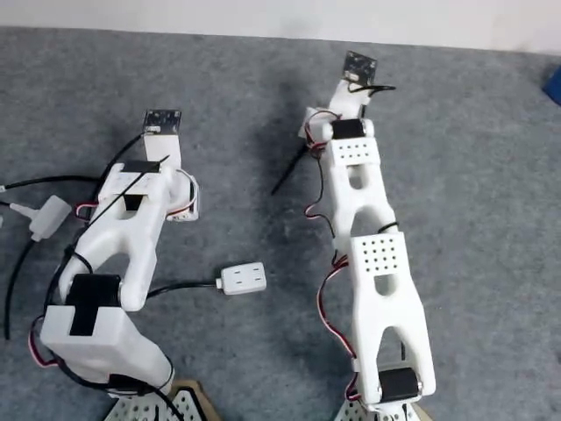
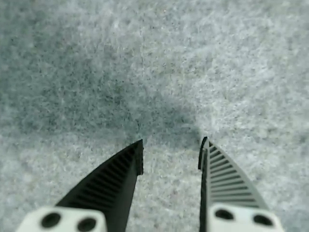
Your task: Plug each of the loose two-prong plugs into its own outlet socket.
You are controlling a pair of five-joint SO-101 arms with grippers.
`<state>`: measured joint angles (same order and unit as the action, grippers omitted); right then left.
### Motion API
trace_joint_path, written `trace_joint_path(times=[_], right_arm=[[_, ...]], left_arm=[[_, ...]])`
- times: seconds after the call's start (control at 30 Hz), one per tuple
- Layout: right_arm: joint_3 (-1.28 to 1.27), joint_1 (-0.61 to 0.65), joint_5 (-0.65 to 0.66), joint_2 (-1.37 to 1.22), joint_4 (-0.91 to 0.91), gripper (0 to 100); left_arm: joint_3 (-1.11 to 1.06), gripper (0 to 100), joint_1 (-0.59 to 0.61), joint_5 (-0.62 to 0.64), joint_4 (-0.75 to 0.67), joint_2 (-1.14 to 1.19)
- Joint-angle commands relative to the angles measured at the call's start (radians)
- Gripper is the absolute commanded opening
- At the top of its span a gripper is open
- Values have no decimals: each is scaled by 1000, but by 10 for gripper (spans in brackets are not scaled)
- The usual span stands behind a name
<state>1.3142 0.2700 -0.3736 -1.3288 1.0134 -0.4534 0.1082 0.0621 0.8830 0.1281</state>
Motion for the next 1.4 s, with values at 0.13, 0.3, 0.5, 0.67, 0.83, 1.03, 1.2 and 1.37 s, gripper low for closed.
trace_joint_path(times=[0.13, 0.3, 0.5, 0.67, 0.83, 1.03, 1.2, 1.37], right_arm=[[51, 15, 12, 42, 214, 3], [128, 21, 196, 231, 579, 6], [-58, 8, 519, 444, 754, 6], [-487, 25, 657, 622, 750, 6], [-559, 36, 350, 680, 587, 7], [-559, 91, 84, 645, 455, 52], [-558, 116, -20, 573, 343, 283], [-558, 101, -29, 504, 248, 248]], left_arm=[[2, 200, -16, 9, -14, -5], [7, 200, -16, 9, -14, -5], [5, 200, -16, 9, -14, -7], [7, 200, -16, 9, -14, -7], [7, 200, -16, 9, -14, -7], [7, 200, -16, 9, -14, -7], [7, 200, -16, 9, -14, -7], [7, 200, -16, 9, -14, -7]])
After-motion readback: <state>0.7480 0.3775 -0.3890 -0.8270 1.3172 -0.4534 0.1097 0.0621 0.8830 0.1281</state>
